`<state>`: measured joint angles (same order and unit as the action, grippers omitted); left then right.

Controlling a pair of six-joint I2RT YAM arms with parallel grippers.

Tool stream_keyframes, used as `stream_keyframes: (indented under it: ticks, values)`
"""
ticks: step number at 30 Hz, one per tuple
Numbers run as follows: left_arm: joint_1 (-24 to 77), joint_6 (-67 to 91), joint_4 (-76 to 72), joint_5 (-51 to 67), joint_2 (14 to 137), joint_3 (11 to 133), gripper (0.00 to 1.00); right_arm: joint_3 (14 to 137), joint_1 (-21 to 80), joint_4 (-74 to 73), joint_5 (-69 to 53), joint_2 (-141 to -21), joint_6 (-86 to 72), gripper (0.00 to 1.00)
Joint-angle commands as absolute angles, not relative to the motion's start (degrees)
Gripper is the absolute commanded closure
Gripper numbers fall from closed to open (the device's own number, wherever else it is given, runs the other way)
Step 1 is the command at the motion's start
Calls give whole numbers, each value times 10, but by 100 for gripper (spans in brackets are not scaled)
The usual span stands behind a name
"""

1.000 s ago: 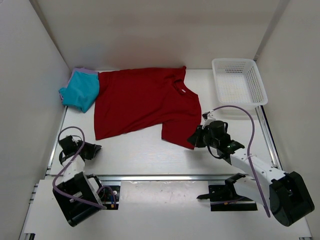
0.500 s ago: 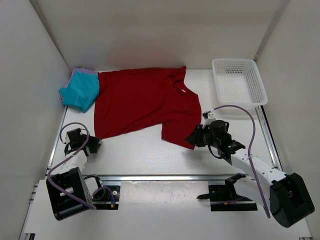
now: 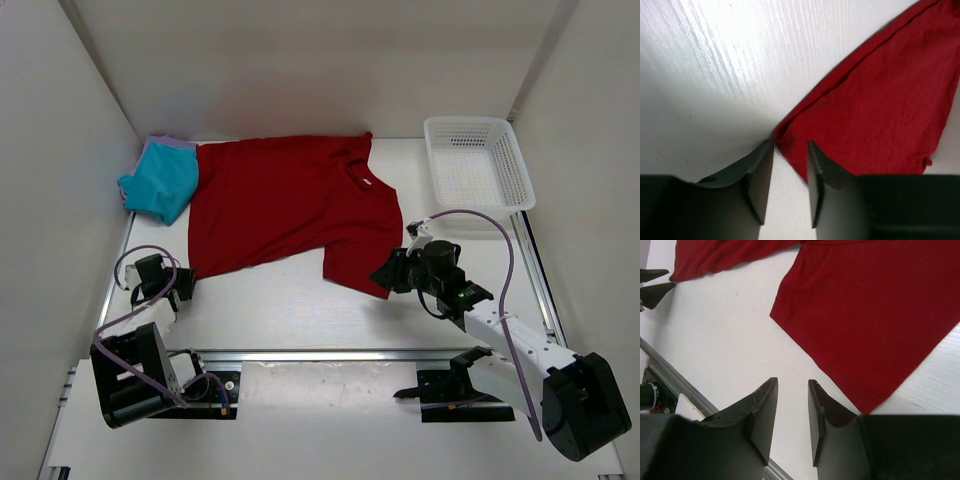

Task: Fold and stack the t-shirts
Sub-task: Flatten out the tshirt

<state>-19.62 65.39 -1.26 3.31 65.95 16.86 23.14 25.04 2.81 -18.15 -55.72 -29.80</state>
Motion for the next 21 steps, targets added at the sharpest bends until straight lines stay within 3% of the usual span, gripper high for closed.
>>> stream_keyframes:
  ticks: [1, 6, 11, 15, 21]
  values:
    - [-197, 654, -29, 7, 683, 156, 59, 229, 249, 47, -180, -538, -294, 71]
    - [-201, 649, -47, 6, 683, 162, 82, 227, 236, 30, -163, -536, -301, 70]
    - [-207, 624, -55, 32, 672, 173, 99, 222, 210, -43, -91, -529, -314, 59]
    - [-159, 584, -40, 22, 637, 202, 100, 235, 191, -123, -54, -549, -314, 59]
    - [-50, 532, -17, 3, 585, 227, 100, 257, 241, -164, 0, -602, -335, 56]
